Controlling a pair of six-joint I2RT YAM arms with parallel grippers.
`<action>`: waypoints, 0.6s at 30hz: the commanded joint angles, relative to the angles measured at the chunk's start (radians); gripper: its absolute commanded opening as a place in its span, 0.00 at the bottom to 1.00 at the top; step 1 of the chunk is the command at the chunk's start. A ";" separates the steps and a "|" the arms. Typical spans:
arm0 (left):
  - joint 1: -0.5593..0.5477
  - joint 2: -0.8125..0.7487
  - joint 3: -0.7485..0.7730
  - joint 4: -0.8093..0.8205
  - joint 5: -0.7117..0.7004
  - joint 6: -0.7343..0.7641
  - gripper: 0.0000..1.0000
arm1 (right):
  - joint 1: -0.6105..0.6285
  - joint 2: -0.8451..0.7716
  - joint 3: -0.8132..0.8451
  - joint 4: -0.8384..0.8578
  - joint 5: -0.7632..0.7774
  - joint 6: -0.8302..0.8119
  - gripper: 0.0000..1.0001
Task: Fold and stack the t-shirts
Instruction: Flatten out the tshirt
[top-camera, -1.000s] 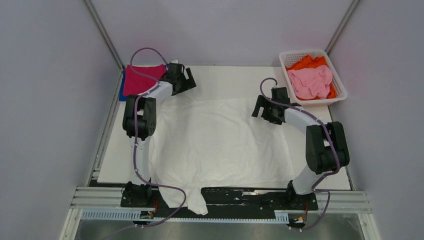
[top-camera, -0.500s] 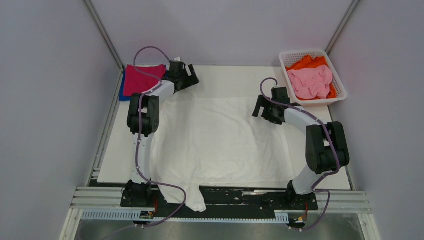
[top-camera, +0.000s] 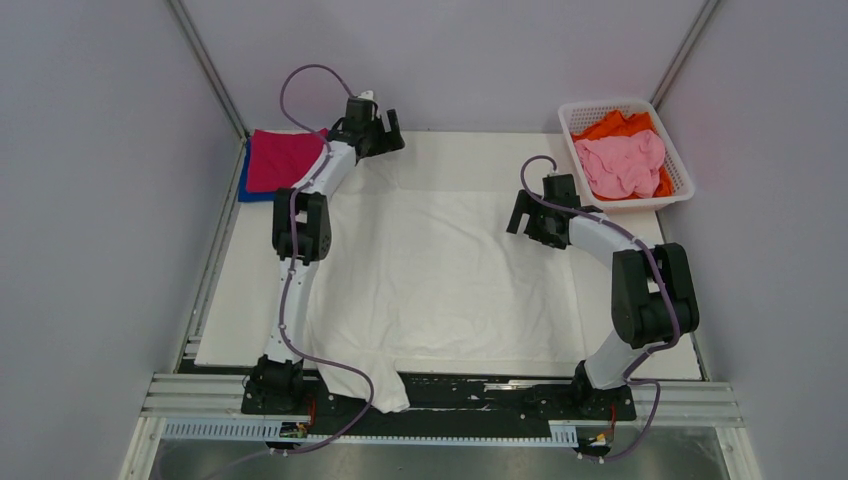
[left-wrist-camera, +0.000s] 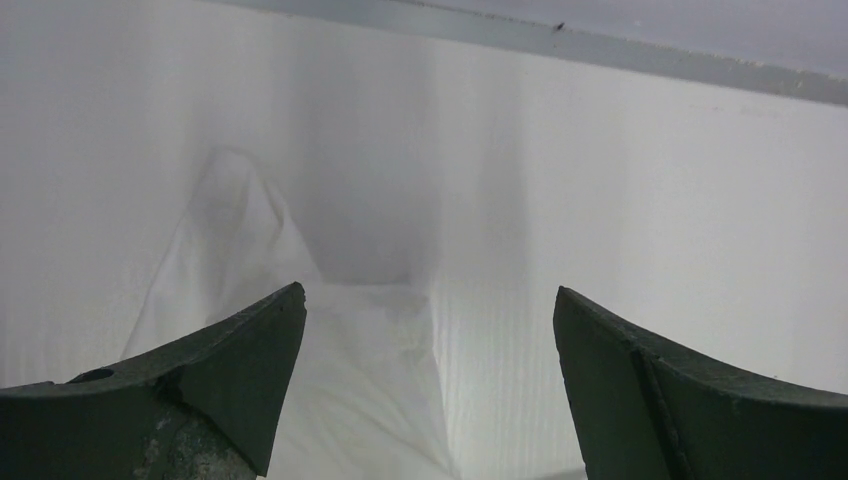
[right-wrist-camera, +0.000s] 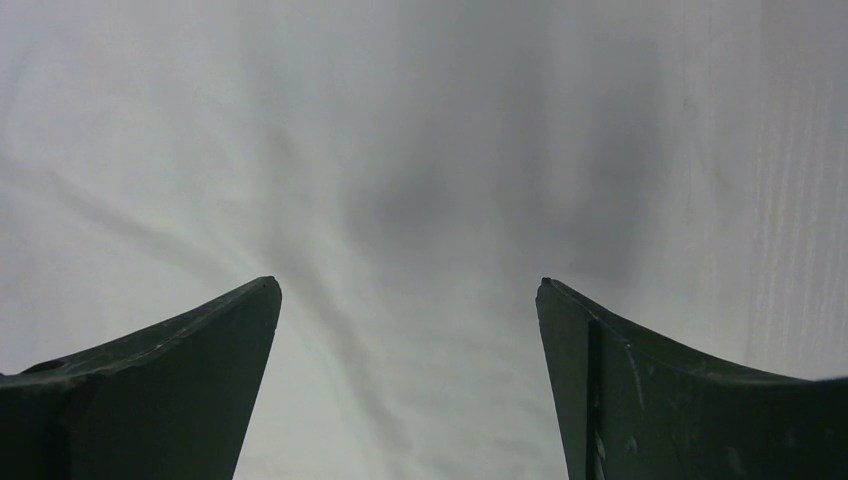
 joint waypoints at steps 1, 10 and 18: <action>0.001 -0.166 -0.077 -0.099 -0.039 0.110 1.00 | 0.001 -0.038 0.020 0.003 0.025 0.011 1.00; -0.006 -0.611 -0.596 -0.084 -0.136 0.066 1.00 | 0.001 -0.089 0.036 -0.028 0.091 0.048 1.00; -0.009 -0.824 -1.038 0.044 -0.121 -0.031 1.00 | 0.002 -0.049 0.066 -0.031 0.110 0.048 1.00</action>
